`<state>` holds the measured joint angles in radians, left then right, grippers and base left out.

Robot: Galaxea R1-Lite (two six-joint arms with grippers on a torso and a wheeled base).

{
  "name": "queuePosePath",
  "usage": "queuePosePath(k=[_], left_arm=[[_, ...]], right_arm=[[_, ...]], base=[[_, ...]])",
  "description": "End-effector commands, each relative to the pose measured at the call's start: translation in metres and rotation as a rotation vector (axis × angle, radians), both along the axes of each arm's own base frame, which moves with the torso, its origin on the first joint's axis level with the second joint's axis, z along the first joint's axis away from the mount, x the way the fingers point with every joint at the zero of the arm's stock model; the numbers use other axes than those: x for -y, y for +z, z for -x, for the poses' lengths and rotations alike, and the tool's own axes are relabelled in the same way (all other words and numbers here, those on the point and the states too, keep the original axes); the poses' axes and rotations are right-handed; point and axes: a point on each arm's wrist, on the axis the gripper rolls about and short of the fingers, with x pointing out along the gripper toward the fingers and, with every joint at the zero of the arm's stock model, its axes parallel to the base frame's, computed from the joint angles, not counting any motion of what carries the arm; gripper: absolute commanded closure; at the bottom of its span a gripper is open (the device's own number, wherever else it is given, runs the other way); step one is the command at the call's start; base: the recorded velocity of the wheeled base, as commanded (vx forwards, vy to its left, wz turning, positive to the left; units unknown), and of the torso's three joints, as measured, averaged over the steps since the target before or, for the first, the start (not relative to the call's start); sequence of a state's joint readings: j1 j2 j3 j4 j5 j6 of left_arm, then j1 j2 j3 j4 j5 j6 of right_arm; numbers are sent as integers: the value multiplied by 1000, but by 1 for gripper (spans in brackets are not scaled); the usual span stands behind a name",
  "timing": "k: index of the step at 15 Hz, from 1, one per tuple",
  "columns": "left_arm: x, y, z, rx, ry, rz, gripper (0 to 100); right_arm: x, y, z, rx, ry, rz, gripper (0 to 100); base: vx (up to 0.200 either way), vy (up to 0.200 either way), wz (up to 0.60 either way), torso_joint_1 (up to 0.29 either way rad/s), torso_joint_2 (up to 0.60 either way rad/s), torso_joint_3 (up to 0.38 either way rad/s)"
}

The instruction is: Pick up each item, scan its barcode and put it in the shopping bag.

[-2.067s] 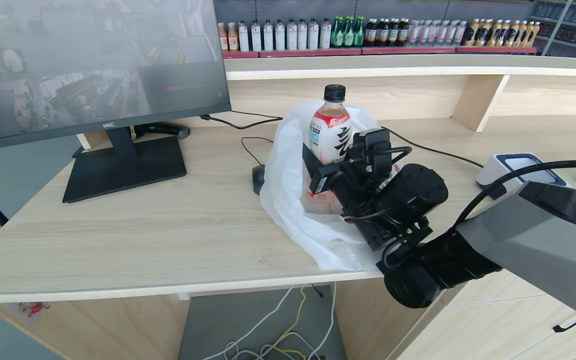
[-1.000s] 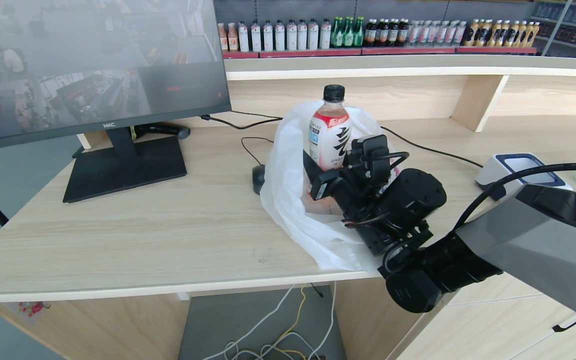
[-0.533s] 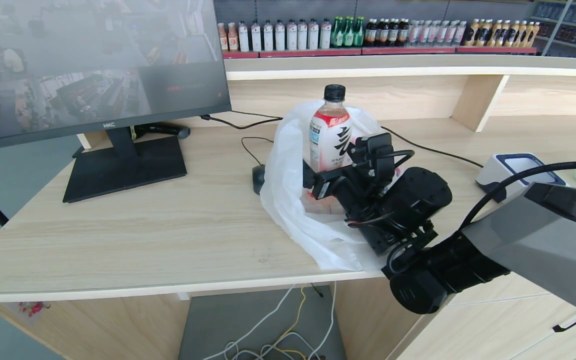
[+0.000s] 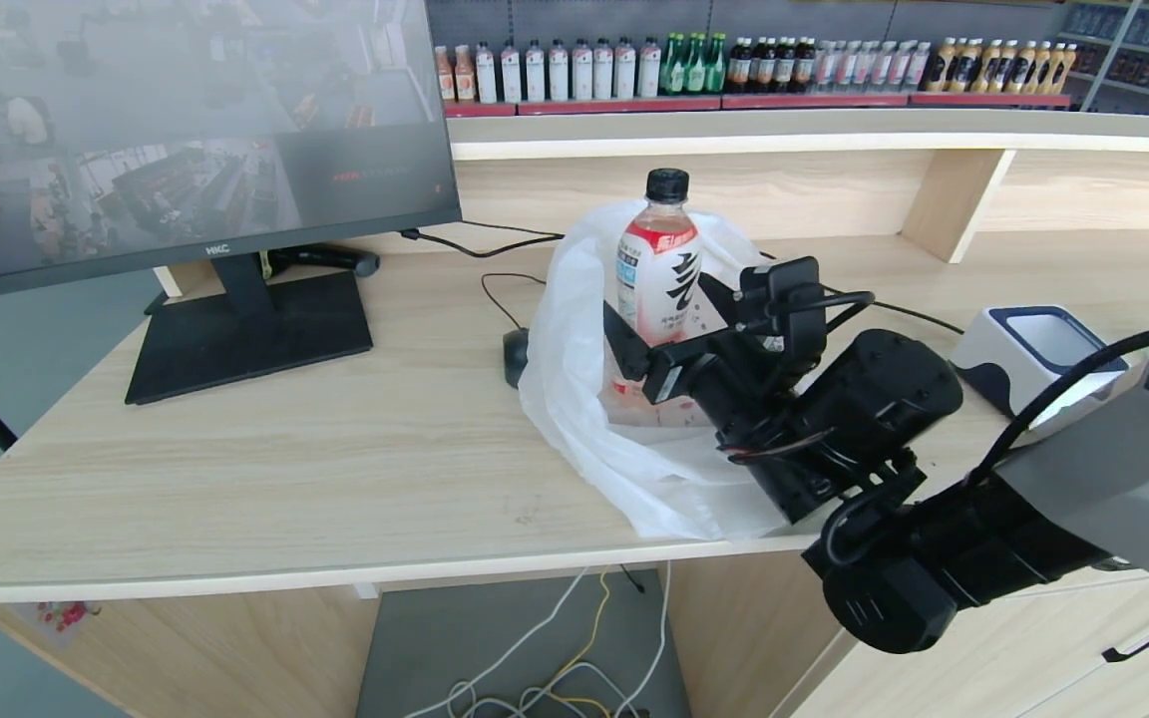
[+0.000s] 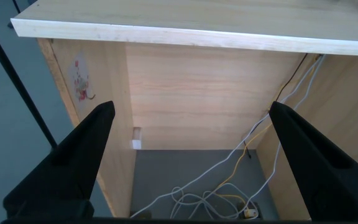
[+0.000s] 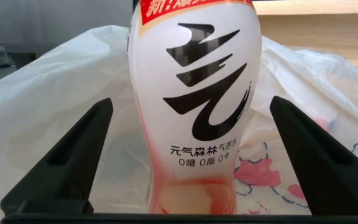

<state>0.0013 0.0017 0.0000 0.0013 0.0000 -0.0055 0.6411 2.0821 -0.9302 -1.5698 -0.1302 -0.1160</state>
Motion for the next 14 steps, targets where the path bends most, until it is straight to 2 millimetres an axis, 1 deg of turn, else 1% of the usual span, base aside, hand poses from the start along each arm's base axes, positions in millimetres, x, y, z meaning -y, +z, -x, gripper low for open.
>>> queuePosePath(k=[1, 6, 9, 10, 14], left_arm=[[0, 0, 0, 0, 0, 1, 0], [0, 0, 0, 0, -1, 1, 0], [0, 0, 0, 0, 0, 1, 0], [0, 0, 0, 0, -1, -1, 0], [0, 0, 0, 0, -1, 1, 0]], right_arm=[[10, 15, 14, 19, 1, -12, 0], [28, 32, 55, 23, 29, -10, 0], [39, 38, 68, 29, 29, -13, 0], [43, 43, 73, 40, 29, -21, 0], [54, 47, 88, 44, 28, -23, 0]], base=[[0, 0, 0, 0, 0, 0], [0, 0, 0, 0, 0, 0], [0, 0, 0, 0, 0, 0], [0, 0, 0, 0, 0, 0], [0, 0, 0, 0, 0, 0]])
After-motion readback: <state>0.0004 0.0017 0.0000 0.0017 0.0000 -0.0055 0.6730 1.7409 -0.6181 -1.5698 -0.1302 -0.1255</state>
